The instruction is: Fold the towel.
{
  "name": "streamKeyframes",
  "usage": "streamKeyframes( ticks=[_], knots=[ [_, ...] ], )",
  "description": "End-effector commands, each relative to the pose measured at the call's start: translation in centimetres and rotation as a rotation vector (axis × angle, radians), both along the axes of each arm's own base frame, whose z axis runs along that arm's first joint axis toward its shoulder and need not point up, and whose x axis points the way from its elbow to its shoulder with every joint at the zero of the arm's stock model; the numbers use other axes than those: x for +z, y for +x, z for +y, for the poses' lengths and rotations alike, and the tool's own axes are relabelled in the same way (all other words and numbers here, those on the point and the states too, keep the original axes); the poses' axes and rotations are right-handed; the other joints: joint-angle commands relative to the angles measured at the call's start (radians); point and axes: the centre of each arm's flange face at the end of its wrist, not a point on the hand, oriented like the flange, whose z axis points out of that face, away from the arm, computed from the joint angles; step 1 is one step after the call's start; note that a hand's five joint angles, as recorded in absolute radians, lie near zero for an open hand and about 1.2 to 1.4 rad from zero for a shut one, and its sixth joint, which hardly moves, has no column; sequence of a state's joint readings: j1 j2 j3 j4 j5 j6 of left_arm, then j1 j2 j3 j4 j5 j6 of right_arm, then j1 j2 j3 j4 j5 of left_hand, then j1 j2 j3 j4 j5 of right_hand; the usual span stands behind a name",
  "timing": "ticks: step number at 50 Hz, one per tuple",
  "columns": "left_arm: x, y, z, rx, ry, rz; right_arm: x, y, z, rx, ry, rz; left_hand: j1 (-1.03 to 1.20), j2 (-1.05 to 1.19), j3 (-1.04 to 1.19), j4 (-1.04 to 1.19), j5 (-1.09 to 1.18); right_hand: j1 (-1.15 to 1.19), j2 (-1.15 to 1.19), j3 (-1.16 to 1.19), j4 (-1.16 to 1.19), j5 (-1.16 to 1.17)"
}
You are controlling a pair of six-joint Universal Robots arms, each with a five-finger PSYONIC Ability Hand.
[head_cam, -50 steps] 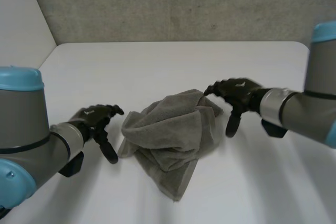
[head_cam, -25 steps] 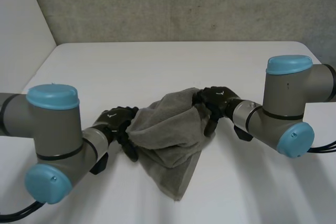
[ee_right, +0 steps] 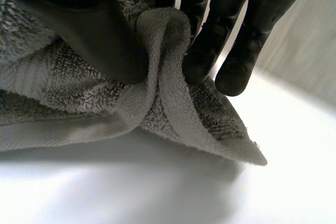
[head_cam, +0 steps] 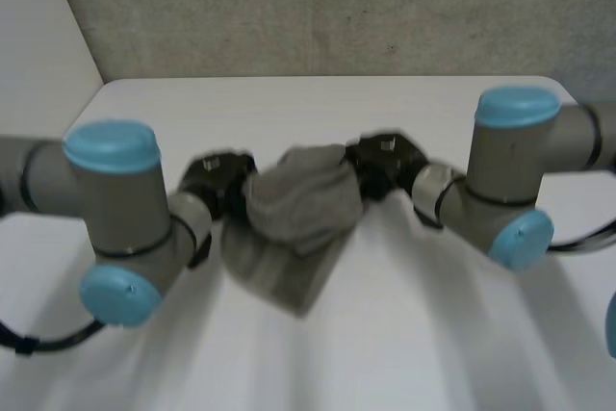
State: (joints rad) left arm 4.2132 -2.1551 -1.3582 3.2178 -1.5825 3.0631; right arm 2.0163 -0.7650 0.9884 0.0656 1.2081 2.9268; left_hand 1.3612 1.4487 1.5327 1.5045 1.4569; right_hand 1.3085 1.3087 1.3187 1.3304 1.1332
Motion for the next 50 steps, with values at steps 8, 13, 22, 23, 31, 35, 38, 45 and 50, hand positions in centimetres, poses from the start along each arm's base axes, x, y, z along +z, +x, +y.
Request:
streamKeyframes(
  ticks=[8,13,22,23,31,35,38,45,50],
  knots=[
    [20.3,0.4,-1.1,0.03,-0.525,0.282,21.3,-2.1,0.0,-0.065,-0.881,-0.398,0.035,-0.052,-0.136,-0.108,-0.235,0.088,0.088,0.078,0.066,0.089],
    [17.2,0.9,-0.4,0.033,-0.434,0.229,17.5,-2.6,0.4,-0.034,-0.754,-0.323,-0.075,-0.163,-0.247,-0.219,-0.346,0.088,0.088,0.078,0.066,0.089],
    [6.5,1.8,2.4,0.01,-0.149,0.08,7.5,-2.7,2.9,0.071,-0.452,-0.092,-0.147,-0.234,-0.318,-0.29,-0.417,0.088,0.088,0.078,0.066,0.089],
    [4.9,2.1,3.1,0.009,-0.107,0.057,6.0,-3.0,3.3,0.078,-0.423,-0.036,-0.149,-0.237,-0.321,-0.293,-0.42,0.088,0.088,0.078,0.066,0.089],
    [-0.1,3.7,6.6,-0.009,0.05,-0.028,2.1,-6.9,4.7,0.078,-0.261,0.252,-0.199,-0.287,-0.371,-0.343,-0.47,0.088,0.088,0.078,0.066,0.089],
    [-0.8,4.1,7.8,-0.029,0.088,-0.041,1.6,-8.6,5.8,0.082,-0.119,0.329,-0.279,-0.366,-0.45,-0.422,-0.549,0.088,0.088,0.078,0.066,0.089],
    [-0.3,4.3,8.6,-0.056,0.088,-0.031,1.8,-9.2,6.3,0.084,-0.057,0.344,-0.475,-0.563,-0.647,-0.619,-0.746,-0.064,-0.064,-0.074,-0.086,-0.063],
    [1.1,4.3,9.5,-0.104,0.074,-0.015,3.3,-10.1,7.4,0.147,0.125,0.294,-0.766,-0.853,-0.937,-0.909,-1.036,-0.669,-0.669,-0.679,-0.69,-0.668],
    [1.3,4.2,9.4,-0.105,0.065,-0.015,4.3,-10.1,6.6,0.11,0.154,0.21,-0.778,-0.865,-0.949,-0.921,-1.048,-0.695,-0.695,-0.705,-0.717,-0.694]
  ],
)
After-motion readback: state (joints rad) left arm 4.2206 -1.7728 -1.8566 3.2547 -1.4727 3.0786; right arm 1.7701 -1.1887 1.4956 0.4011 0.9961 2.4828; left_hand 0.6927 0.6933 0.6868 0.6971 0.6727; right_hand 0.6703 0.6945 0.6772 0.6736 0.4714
